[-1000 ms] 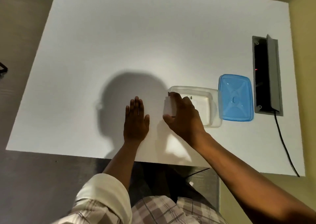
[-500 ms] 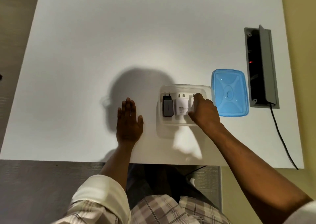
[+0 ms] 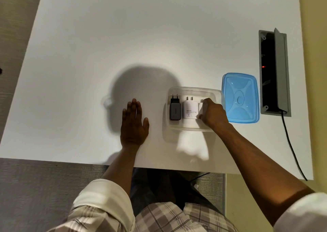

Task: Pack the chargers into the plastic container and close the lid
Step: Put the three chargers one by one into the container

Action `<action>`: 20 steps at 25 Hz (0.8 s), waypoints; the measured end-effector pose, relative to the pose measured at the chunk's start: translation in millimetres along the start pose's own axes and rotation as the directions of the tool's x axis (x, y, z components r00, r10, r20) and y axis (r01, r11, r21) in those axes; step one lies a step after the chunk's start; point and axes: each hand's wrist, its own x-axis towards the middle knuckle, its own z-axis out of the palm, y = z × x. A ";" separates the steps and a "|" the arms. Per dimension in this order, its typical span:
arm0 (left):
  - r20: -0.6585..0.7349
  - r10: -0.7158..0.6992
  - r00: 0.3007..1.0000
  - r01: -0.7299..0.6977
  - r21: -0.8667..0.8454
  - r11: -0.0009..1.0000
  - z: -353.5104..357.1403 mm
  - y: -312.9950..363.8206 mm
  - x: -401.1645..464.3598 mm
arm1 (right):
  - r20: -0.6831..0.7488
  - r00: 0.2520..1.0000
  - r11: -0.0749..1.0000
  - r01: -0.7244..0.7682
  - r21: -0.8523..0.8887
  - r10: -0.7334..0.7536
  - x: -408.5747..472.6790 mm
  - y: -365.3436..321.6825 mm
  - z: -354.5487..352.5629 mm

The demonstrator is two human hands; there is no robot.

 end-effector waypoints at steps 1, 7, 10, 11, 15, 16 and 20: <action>0.000 -0.001 1.000 0.001 -0.005 1.000 0.1 0.0 0.2 | 0.004 1.000 1.000 0.002 0.001 -0.002 0.6 1.5 0.6; 0.007 -0.004 1.000 0.004 -0.005 1.000 0.8 0.4 0.9 | -0.023 0.999 0.999 0.032 -0.010 -0.033 -2.9 5.0 1.7; 0.011 -0.004 1.000 0.004 -0.005 1.000 0.2 0.2 0.5 | -0.039 0.999 0.999 0.037 -0.019 -0.038 -7.9 3.3 0.6; 0.015 -0.005 1.000 0.005 -0.007 1.000 -0.6 0.3 0.3 | -0.046 0.998 0.999 0.035 -0.018 -0.035 -9.6 2.0 -0.1; 0.064 -0.016 0.998 0.015 0.004 1.000 -7.0 4.7 0.2 | -0.103 0.994 0.999 0.038 -0.001 -0.038 -19.6 -7.9 -7.7; 0.095 -0.028 0.995 0.029 -0.003 1.000 -9.7 6.0 1.3 | -0.125 0.991 0.999 0.047 0.002 -0.046 -22.6 -10.4 -11.2; 0.137 -0.045 0.990 0.053 -0.056 0.997 -31.1 15.6 3.9 | -0.239 0.967 0.987 0.120 0.110 -0.091 -36.9 -9.1 -31.1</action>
